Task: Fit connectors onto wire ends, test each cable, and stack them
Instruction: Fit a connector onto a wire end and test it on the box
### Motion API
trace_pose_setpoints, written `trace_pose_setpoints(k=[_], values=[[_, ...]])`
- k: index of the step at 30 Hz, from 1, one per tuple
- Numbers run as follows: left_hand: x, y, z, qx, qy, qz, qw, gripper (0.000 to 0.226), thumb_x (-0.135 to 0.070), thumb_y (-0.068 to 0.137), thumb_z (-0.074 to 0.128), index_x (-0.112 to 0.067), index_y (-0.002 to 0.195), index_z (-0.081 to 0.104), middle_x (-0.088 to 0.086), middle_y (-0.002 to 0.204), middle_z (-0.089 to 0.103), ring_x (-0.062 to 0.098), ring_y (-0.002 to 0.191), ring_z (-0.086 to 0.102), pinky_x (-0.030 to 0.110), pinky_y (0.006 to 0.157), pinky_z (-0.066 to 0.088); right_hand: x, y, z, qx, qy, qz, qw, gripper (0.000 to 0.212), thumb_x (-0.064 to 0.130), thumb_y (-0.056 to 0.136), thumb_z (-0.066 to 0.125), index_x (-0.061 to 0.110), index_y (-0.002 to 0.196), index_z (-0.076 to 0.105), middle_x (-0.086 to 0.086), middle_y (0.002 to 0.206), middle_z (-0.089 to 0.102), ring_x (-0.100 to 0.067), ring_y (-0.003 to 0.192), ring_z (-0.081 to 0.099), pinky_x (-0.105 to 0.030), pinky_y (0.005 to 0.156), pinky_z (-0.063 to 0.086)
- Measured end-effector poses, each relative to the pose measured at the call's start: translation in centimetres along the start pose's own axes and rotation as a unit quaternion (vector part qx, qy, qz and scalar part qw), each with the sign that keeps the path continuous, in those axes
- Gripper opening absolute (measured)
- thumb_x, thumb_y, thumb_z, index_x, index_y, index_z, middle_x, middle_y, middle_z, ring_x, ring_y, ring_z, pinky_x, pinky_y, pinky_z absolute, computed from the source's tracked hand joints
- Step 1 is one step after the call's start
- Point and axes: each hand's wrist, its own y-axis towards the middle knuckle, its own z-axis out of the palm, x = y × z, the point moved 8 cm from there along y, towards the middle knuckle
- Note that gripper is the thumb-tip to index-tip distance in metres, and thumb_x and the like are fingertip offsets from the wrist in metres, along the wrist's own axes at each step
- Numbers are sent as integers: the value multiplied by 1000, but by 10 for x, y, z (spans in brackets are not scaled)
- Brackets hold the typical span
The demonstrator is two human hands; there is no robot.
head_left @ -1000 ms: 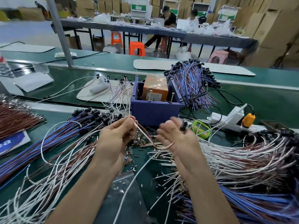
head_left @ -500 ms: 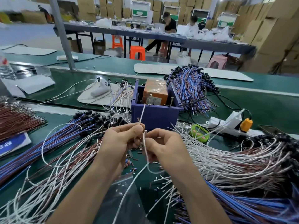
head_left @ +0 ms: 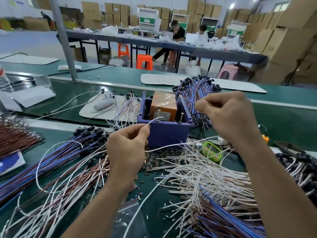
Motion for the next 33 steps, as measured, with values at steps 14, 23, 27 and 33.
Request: trace_pose_setpoints(k=[14,23,27,33], values=[[22,19,4,0,8,22,1000,16,-20,93,75,-28,80,79,-2,60,72,12,44,62,17,47,48,-37,-3,36,77,-121,-22,989,14,28,84,79,28,70,80,22,53,63,-1,54,58,-6,53,38],[23,22,6,7,5,21,1000,18,-22,94,73,-29,78,78,-1,61,72,12,44,62,18,46,48,-47,0,38,74,-107,4,992,13,30,85,80,26,73,80,23,57,64,-1,53,58,-8,52,40],[22,23,6,9,-2,19,1000,18,-21,94,73,-29,79,78,0,61,73,14,45,63,21,49,51,-49,2,40,74,-111,12,991,13,30,86,80,25,74,81,22,56,64,-1,51,56,-8,52,39],[24,24,6,4,-11,10,1000,18,-21,94,73,-27,79,78,1,62,73,15,45,64,22,49,51,-49,5,41,80,-108,9,991,12,29,85,81,24,74,82,24,54,63,3,50,57,-5,52,39]])
